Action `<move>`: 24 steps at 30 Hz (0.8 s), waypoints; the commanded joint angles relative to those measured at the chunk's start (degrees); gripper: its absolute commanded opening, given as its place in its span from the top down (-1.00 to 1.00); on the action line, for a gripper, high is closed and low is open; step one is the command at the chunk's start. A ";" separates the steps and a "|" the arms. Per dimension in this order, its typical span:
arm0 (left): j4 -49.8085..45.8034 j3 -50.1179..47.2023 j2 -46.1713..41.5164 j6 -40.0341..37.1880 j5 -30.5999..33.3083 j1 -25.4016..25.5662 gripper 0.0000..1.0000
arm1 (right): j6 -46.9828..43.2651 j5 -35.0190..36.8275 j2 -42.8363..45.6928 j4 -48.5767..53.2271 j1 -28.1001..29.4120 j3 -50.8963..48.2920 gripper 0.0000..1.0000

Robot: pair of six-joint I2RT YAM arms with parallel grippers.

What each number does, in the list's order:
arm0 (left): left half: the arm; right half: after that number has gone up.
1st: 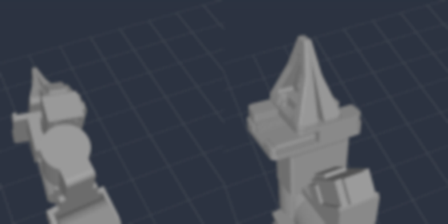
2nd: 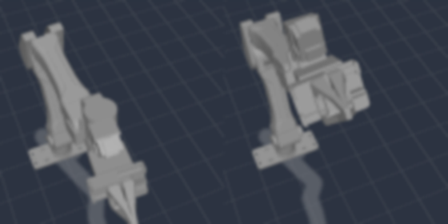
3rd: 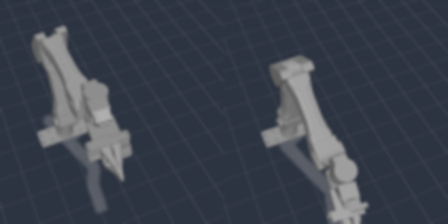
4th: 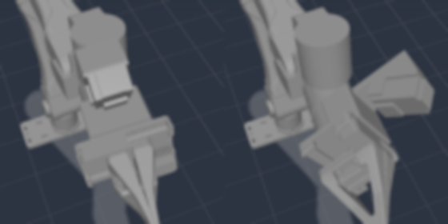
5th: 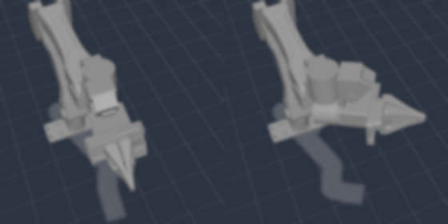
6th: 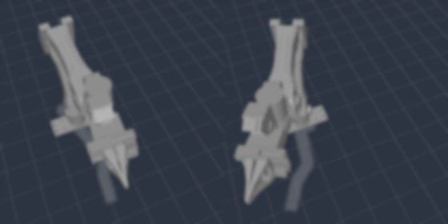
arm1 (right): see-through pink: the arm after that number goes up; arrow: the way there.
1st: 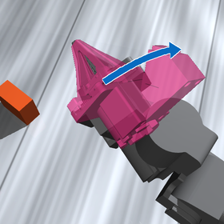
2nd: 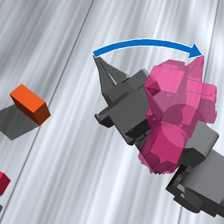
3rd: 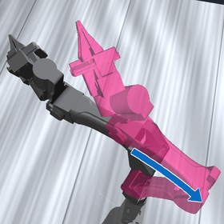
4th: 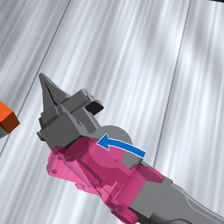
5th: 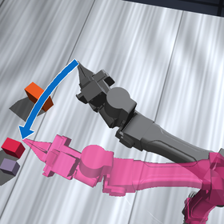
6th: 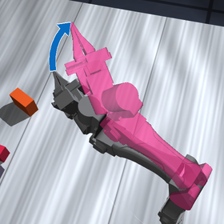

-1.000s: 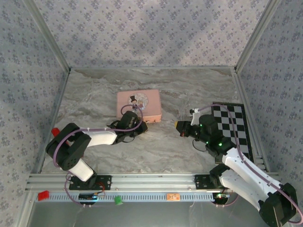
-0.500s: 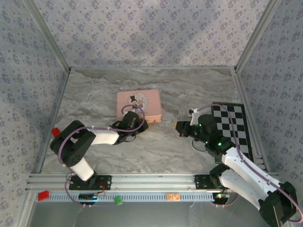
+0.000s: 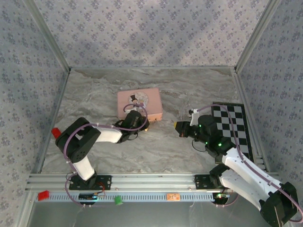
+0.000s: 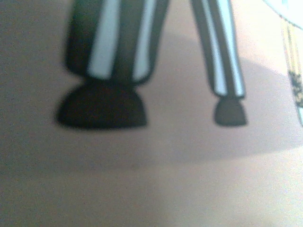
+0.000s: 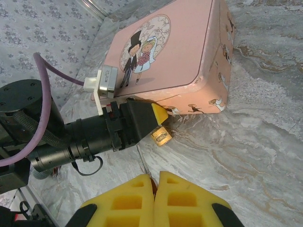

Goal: Unlock the padlock with the key

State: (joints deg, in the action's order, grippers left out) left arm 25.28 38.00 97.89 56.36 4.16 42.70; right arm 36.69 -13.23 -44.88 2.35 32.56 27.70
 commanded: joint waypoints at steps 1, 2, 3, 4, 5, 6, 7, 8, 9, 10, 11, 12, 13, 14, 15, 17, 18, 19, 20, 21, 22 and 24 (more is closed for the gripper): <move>-7.62 -1.41 1.33 0.29 -3.15 1.55 0.52 | 0.62 1.02 0.33 0.82 0.40 1.69 1.00; -7.38 -1.50 1.03 0.04 -3.20 1.81 0.54 | 0.43 1.10 0.04 1.12 0.34 2.02 1.00; -7.17 -1.64 0.75 -0.10 -3.20 2.02 0.56 | 0.41 1.11 -0.26 1.32 0.40 2.23 1.00; -7.00 -1.83 0.48 -0.14 -3.20 2.14 0.58 | 0.23 1.11 -0.51 1.36 0.39 2.56 1.00; -6.62 -2.10 0.14 -0.11 -3.20 2.18 0.60 | 0.08 1.02 -0.77 1.37 0.42 2.85 1.00; -6.27 -2.42 -0.10 -0.02 -3.20 2.17 0.61 | 0.01 0.94 -1.10 1.42 0.40 3.08 1.00; -6.09 -2.77 -0.39 0.22 -3.15 2.23 0.63 | 0.04 0.84 -1.38 1.44 0.41 3.44 1.00; -5.87 -3.09 -0.74 0.34 -3.10 2.19 0.64 | -0.12 0.80 -1.71 1.46 0.40 3.71 1.00; -5.66 -3.35 -1.06 0.33 -3.11 2.26 0.66 | -0.19 0.76 -2.03 1.52 0.48 4.00 1.00; -5.48 -3.68 -1.41 0.33 -3.20 2.26 0.67 | -0.20 0.75 -2.43 1.56 0.53 4.19 1.00; -5.34 -3.96 -1.83 0.42 -3.15 2.23 0.68 | -0.21 0.75 -2.73 1.54 0.57 4.35 1.00; -5.40 -4.07 -2.14 0.42 -3.20 2.25 0.69 | -0.23 0.82 -3.00 1.54 0.58 4.46 1.00; -5.49 -4.16 -2.49 0.35 -3.28 2.22 0.69 | -0.23 0.93 -3.22 1.58 0.75 4.55 1.00; -5.63 -4.10 -2.82 0.18 -3.28 2.30 0.70 | -0.10 1.10 -3.50 1.60 0.80 4.55 1.00; -5.64 -4.07 -3.11 0.00 -3.32 2.22 0.71 | -0.01 1.29 -3.87 1.56 0.89 4.71 1.00; -5.67 -4.07 -3.69 -0.22 -3.28 2.29 0.73 | 0.23 1.67 -4.48 1.97 1.08 5.12 1.00; -5.76 -4.16 -3.99 -0.28 -3.28 2.20 0.74 | 0.45 2.08 -4.75 2.28 1.10 5.32 1.00; -5.68 -4.31 -4.31 -0.28 -3.20 2.18 0.75 | 0.72 2.60 -4.91 2.62 1.24 5.47 1.00; -5.73 -4.42 -4.59 -0.33 -3.05 2.18 0.76 | 1.19 3.29 -5.16 3.15 1.43 5.61 1.00; -5.66 -4.58 -4.88 -0.37 -3.02 2.13 0.77 | 1.72 3.81 -5.24 3.55 1.46 5.74 1.00; -5.54 -4.58 -5.05 -0.44 -3.02 1.97 0.77 | 2.16 4.20 -5.40 3.85 1.54 5.78 1.00; -5.49 -4.52 -5.08 -0.71 -3.53 1.53 0.79 | 3.13 5.47 -5.97 4.63 1.78 5.87 1.00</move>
State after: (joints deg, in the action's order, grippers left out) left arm 24.38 34.52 93.71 56.14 1.13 44.36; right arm 37.76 -10.61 -50.35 4.84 33.87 31.59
